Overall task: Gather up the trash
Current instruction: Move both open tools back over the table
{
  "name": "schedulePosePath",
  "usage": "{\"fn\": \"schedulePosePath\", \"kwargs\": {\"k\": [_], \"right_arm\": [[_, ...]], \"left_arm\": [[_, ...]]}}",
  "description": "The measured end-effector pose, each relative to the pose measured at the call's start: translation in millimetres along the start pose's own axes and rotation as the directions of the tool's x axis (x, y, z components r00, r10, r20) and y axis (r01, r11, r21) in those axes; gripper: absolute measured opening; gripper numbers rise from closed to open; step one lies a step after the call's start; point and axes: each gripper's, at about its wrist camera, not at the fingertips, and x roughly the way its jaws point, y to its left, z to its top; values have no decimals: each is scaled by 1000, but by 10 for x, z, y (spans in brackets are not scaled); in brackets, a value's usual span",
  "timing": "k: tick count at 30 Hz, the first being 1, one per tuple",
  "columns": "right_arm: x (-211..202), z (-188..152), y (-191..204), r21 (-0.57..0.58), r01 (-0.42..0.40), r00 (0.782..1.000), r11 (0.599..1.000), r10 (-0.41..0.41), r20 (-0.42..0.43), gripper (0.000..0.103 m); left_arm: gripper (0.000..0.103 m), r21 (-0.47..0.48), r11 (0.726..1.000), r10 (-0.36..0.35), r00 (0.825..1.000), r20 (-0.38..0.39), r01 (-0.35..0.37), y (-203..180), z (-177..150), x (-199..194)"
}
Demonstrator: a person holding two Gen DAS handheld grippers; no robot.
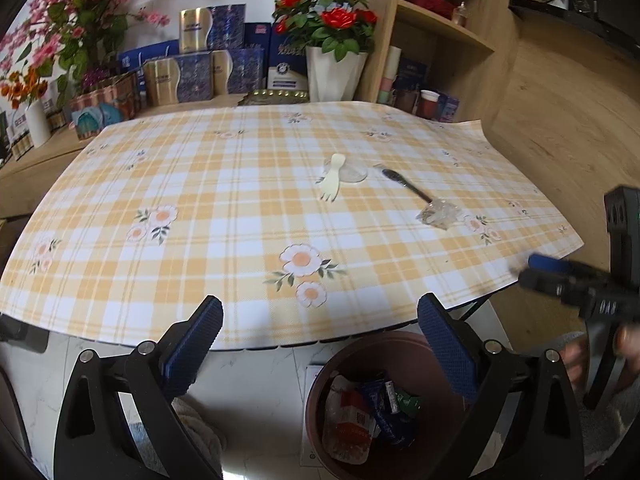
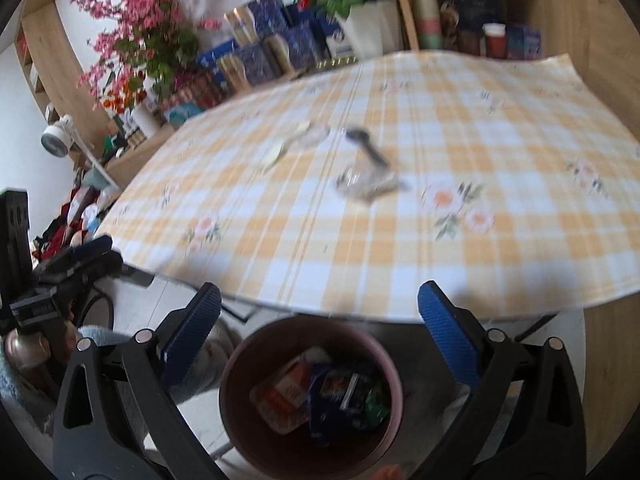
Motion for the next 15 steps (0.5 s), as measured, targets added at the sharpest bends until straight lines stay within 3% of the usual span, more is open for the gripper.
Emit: {"fn": "schedulePosePath", "kwargs": {"k": [3, 9, 15], "right_arm": [[-13, 102, -105, 40, -16, 1000, 999, 15, 10, 97], [20, 207, -165, -49, 140, 990, 989, -141, -6, 97], [65, 266, -308, -60, 188, 982, 980, -190, -26, 97]], "left_arm": [[95, 8, 1000, 0, 1000, 5, 0, -1, 5, -6], [95, -14, 1000, 11, 1000, 5, -11, 82, 14, 15], [95, -34, 999, 21, 1000, -7, -21, 135, 12, 86]]}}
